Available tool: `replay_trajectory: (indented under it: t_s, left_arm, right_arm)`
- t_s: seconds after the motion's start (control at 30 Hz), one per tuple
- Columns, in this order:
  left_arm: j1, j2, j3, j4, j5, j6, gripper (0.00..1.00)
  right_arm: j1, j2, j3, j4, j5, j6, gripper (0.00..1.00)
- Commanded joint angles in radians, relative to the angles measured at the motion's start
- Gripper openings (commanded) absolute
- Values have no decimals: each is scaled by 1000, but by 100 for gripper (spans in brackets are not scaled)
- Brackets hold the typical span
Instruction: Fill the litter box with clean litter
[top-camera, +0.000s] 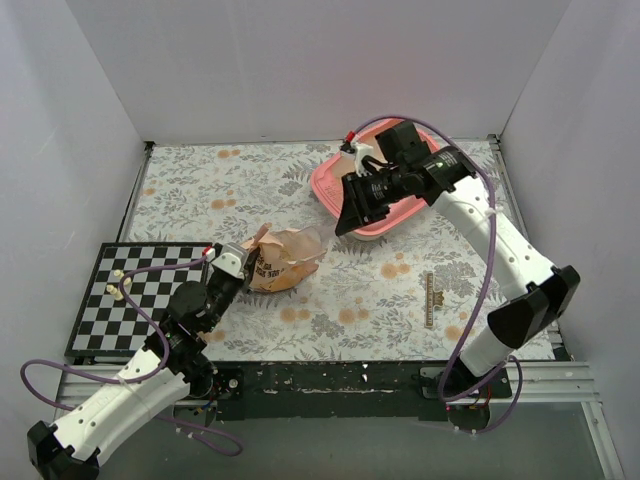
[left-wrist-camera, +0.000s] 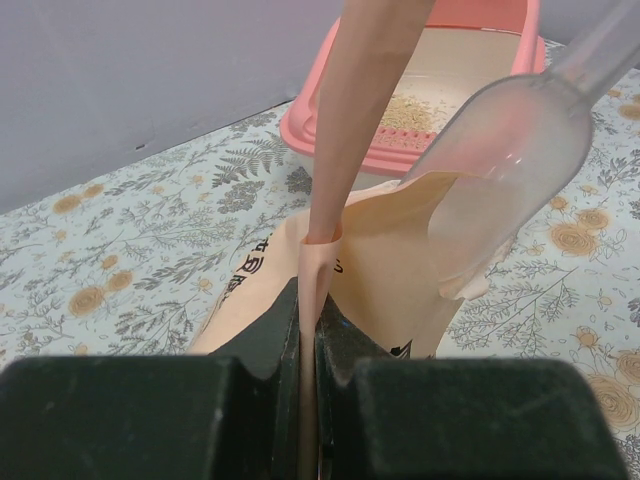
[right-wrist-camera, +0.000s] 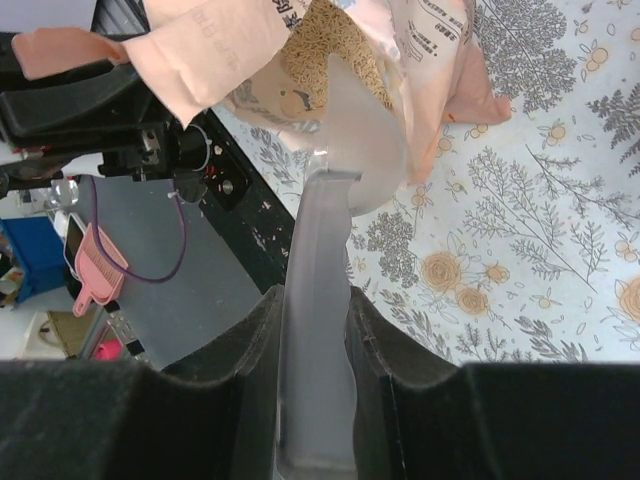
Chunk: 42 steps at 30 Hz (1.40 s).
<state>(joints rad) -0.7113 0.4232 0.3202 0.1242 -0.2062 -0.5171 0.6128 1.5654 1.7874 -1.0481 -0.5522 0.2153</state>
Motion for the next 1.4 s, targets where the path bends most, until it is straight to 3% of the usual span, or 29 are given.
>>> replay_trajectory:
  t_s: [0.0, 0.5, 0.7, 0.87, 1.07, 1.37]
  left_arm:
    - [-4, -21, 16, 18, -16, -1, 0]
    - [-4, -43, 19, 19, -4, -4, 0]
    - [-5, -44, 20, 18, 1, -8, 0]
    - [-5, -50, 19, 17, -5, -4, 0]
    - [-5, -55, 16, 17, -7, -3, 0]
    - [-5, -50, 13, 18, -1, 0, 0]
  right_arm:
    - [45, 85, 108, 2, 1, 19, 1]
    - [97, 442, 319, -147, 90, 56, 1]
    - [111, 579, 270, -60, 40, 84, 1]
    - [130, 636, 123, 155, -127, 122, 1]
    - [130, 573, -113, 534, -333, 196, 1]
    - [85, 378, -590, 1326, -531, 542, 1]
